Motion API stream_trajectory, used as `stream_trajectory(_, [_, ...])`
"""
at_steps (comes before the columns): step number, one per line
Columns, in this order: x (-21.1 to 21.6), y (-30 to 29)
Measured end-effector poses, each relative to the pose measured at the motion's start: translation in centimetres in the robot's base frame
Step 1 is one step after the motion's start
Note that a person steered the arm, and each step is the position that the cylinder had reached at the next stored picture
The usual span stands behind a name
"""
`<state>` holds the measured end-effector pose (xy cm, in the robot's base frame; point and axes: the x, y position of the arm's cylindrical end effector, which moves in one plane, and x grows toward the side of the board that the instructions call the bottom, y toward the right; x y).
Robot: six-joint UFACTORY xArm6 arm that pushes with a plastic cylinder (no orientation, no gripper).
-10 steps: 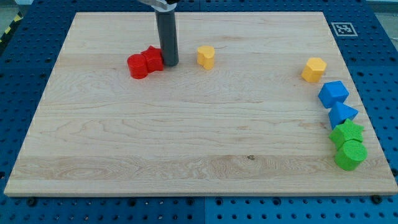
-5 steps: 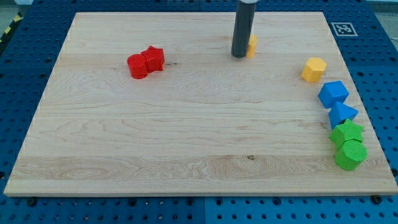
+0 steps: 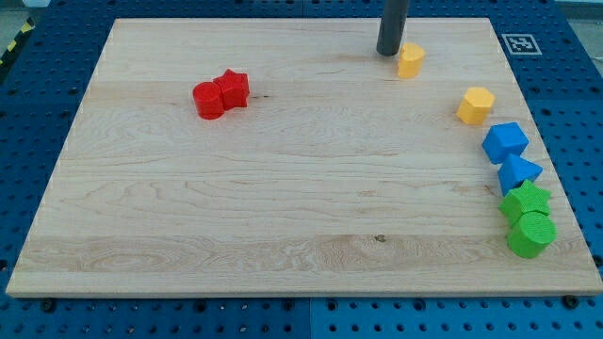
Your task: Slide yellow heart to above the yellow hexagon
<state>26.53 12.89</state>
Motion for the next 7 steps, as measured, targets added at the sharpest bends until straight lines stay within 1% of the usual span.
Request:
stream_trajectory(2, [0.6,0.5])
stream_trajectory(3, [3.5,1.2])
stream_trajectory(4, [5.4,3.3])
stream_trajectory(7, [8.8,4.0])
